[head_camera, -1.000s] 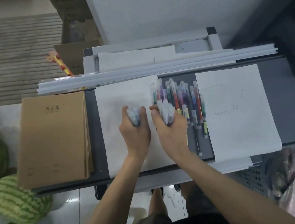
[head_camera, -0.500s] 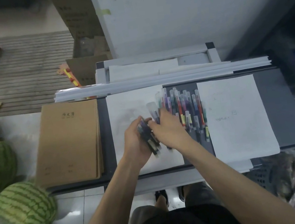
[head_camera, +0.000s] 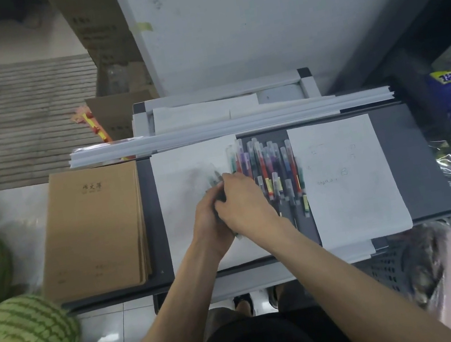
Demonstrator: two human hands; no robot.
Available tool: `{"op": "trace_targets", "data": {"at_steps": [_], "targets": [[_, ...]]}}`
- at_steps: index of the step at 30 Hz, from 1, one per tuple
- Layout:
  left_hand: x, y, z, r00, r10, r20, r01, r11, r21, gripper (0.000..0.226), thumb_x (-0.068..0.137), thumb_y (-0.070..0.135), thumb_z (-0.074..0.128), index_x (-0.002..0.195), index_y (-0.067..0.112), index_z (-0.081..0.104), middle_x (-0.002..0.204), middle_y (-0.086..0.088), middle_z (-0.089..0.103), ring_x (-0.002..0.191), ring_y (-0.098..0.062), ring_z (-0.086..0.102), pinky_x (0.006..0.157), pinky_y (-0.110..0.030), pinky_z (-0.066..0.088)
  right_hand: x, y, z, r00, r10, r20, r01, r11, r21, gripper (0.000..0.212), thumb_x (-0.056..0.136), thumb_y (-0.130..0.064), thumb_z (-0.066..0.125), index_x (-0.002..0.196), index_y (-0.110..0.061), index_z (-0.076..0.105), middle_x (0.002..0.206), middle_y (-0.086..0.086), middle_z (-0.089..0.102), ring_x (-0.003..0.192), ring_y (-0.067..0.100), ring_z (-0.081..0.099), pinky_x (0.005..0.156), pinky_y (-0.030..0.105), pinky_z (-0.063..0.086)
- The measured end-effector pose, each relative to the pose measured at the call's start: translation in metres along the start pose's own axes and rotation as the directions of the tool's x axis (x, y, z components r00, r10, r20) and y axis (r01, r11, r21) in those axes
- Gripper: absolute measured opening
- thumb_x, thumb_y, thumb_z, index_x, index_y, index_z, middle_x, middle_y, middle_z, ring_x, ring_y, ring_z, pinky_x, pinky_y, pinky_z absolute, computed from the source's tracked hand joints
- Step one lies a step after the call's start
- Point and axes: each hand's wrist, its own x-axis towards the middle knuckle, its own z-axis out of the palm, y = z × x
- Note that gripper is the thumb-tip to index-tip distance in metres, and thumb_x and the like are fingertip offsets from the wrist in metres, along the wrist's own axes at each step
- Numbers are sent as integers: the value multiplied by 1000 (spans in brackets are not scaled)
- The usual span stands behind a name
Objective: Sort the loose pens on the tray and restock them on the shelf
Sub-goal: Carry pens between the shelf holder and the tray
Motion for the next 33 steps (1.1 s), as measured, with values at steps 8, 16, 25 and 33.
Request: {"op": "trace_targets", "data": {"at_steps": [8,16,25,33], "targets": [[8,0,6,995,42,-95,-25,984,176,31,104,26,57,117,4,73,98,-13,74,84,-26,73,68,-36,57,-17,25,-18,991,-20,-129,40,987,156,24,99,-20,61,121,-16,68,114,2,68,103,18,66,91,30,56],[13,-4,12,996,-75,-58,91,918,387,28,102,34,58,84,13,64,79,-16,60,51,-26,55,40,-26,41,-33,104,-39,921,278,-272,-220,949,226,33,95,-35,63,123,-17,63,111,-2,67,95,15,60,83,28,44],[18,-14,19,996,-59,-59,79,901,426,21,102,26,62,90,8,63,78,-16,58,51,-25,56,39,-28,45,-3,129,-42,912,379,-155,-373,925,72,50,87,-38,69,120,-3,53,116,14,57,105,32,61,84,38,52],[14,-21,13,998,-44,-50,61,905,420,22,101,24,63,86,8,64,77,-15,59,62,-28,57,45,-31,47,20,129,-38,915,362,-180,-379,923,-70,49,88,-20,69,127,1,49,123,18,58,111,36,63,85,38,53]]}}
